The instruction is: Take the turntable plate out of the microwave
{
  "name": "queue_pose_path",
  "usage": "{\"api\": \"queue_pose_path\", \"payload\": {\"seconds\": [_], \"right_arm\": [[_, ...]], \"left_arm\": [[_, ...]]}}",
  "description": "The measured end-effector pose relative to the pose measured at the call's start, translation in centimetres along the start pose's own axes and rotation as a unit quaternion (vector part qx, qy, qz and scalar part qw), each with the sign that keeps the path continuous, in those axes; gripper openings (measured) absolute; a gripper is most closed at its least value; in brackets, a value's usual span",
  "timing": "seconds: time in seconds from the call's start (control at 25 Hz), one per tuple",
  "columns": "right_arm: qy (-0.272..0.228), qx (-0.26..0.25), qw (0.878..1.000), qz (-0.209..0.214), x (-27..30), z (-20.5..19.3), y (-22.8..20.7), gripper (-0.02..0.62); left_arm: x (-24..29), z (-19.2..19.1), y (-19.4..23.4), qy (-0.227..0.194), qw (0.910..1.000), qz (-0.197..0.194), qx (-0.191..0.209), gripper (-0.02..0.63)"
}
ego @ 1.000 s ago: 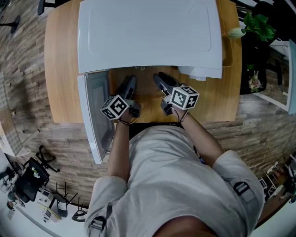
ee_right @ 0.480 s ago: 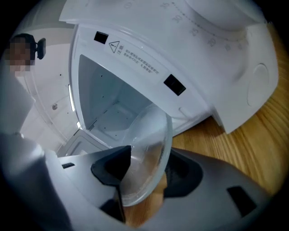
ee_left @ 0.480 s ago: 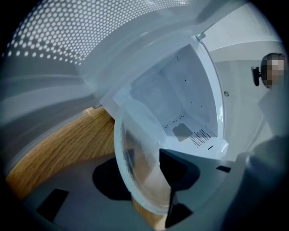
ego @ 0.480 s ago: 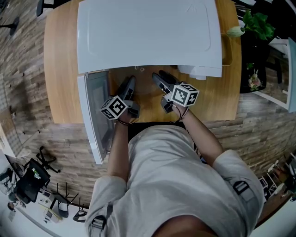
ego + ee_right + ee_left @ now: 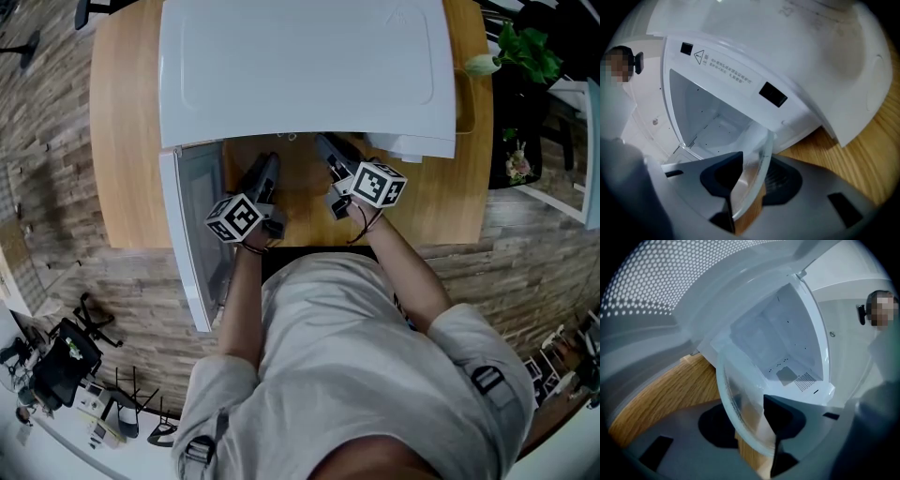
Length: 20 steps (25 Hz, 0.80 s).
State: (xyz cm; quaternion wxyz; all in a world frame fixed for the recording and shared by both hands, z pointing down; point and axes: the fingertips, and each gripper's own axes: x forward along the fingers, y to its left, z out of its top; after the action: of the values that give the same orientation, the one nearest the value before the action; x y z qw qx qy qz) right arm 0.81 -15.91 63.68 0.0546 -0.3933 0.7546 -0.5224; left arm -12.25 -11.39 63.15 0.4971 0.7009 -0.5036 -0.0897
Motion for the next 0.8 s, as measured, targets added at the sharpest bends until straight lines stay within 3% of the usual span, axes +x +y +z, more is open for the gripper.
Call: {"api": "queue_pose_path", "payload": {"seconds": [0.28,0.52,0.56,0.64,0.8], "right_arm": [[0.009,0.025,1.000,0.007,-1.0,-1.0,1.0,0.091],[0.024,0.047,0.999,0.011,-1.8,-2.5,1.2,0.086],[0.024,0.048,0.999,0.011,-1.9,-2.6,1.1,0.086],[0.025,0.044,0.999,0.011,-2.0,-2.7,1.1,0.087],[0.030,0.013,0.999,0.005,-1.5,-2.1,0.6,0.117]], "left_arm": [[0.6,1.5,0.6,-0.028,0.9995,-0.003,-0.013,0.249],[0.9,2.2,1.6,-0.051,0.9981,0.015,-0.032,0.261],[0.9,2.3,1.8,-0.056,0.9976,0.019,-0.037,0.253],[0.9,2.4,2.0,-0.062,0.9968,0.021,-0.047,0.178],[1.0,2.2,1.8,-0.063,0.9962,0.013,-0.058,0.156]]}}
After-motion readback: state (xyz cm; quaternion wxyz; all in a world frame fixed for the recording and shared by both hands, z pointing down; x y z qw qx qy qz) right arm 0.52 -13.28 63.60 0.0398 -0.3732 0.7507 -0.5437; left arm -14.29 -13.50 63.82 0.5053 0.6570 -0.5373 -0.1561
